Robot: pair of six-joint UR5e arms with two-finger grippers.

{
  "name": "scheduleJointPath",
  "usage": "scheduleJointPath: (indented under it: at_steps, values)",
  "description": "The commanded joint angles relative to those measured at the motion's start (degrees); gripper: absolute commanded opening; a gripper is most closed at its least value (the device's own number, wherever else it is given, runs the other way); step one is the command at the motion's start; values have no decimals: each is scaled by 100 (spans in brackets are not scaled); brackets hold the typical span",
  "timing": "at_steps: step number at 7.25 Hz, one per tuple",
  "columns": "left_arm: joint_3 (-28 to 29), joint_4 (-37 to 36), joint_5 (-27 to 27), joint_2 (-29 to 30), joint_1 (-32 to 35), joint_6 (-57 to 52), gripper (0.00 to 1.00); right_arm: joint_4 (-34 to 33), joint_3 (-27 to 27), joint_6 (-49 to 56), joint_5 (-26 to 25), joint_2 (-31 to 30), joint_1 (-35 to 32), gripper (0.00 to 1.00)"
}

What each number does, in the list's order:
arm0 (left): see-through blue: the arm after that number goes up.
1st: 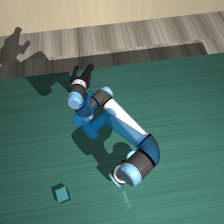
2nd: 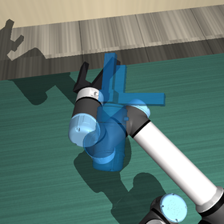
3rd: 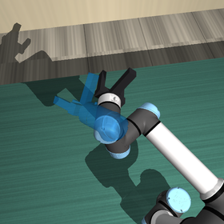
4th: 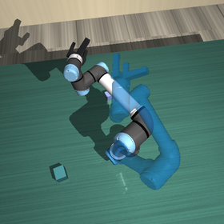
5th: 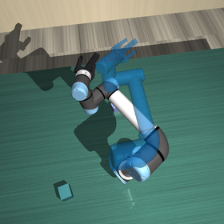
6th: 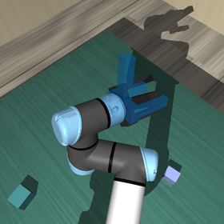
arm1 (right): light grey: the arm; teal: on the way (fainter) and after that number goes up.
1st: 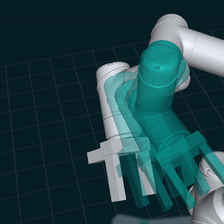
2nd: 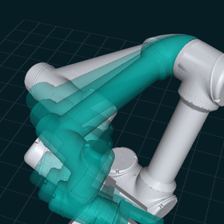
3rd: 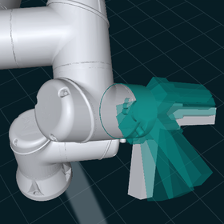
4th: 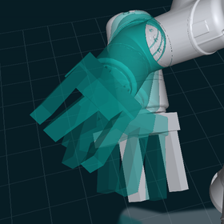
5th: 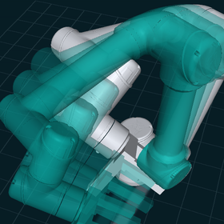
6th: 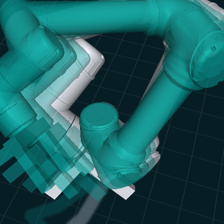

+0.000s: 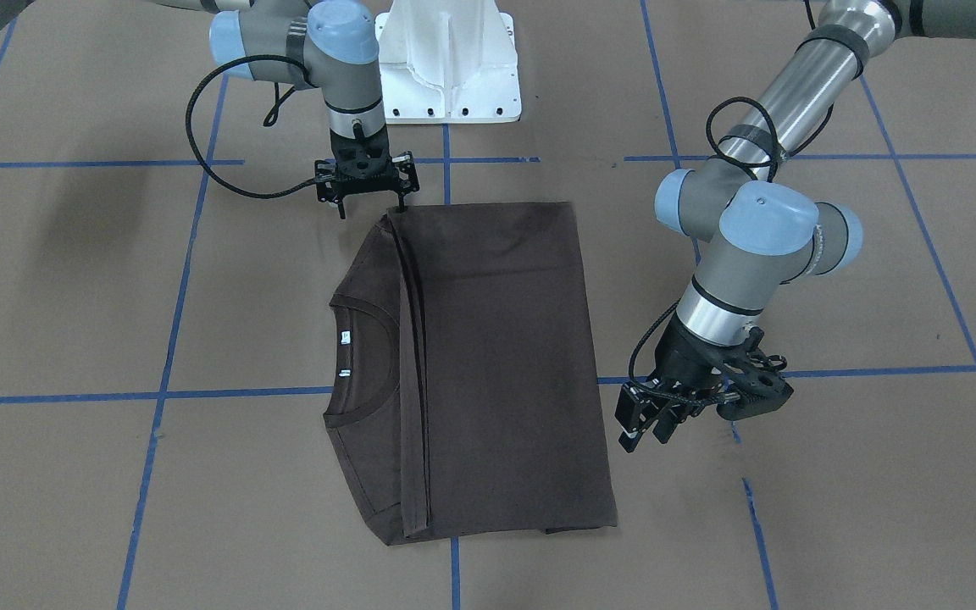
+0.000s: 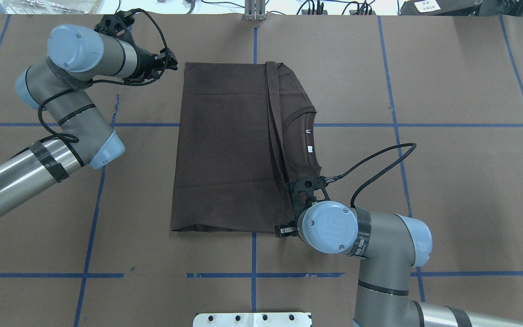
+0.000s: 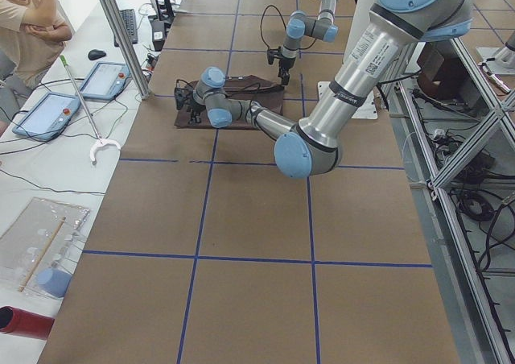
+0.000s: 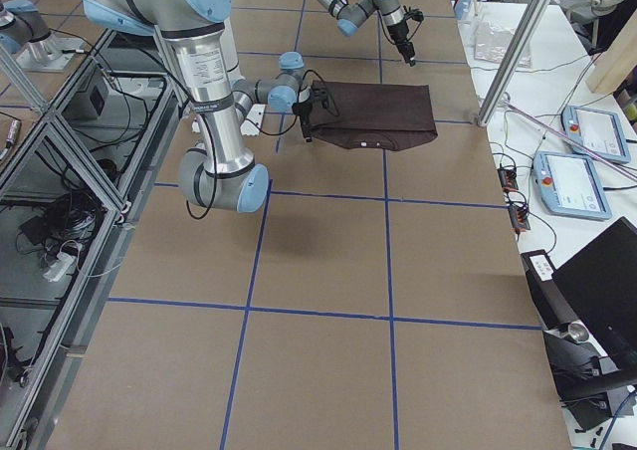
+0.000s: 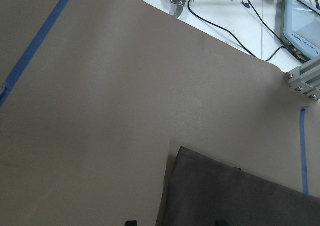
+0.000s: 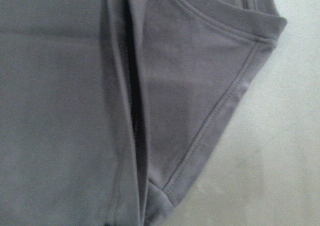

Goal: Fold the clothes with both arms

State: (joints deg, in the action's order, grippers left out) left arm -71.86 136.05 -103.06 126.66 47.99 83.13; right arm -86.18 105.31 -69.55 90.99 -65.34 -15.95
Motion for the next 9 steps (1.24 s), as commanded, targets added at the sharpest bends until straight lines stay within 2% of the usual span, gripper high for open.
scheduleJointPath:
  at_steps: [1, 3, 4, 5, 6, 7, 8, 9]
  values:
    - [-21, 0, 6, -1, 0, 19, 61, 39, 340, 275, 7, -514, -84, 100]
    - [-153, 0, -12, -10, 9, 63, 61, 48, 297, -30, -72, -79, -66, 100]
    - [-223, 0, -125, -62, 9, 63, 61, 57, 253, -641, -72, 116, -145, 100]
    - [-284, -9, -135, -98, 9, 63, 61, 57, 201, -795, -107, 196, -180, 100]
    - [-390, -17, -179, -107, 35, 89, 61, 66, 148, -1736, -186, 197, -163, 99]
    - [-408, -18, -231, -115, 44, 98, 61, 83, 156, -2860, -195, 205, -102, 80]
    - [-408, -18, -232, -115, 44, 107, 61, 83, 147, -3515, -204, 214, -23, 61]
    - [-417, -35, -232, -115, 44, 116, 61, 83, 130, -3904, -204, 214, -14, 57]
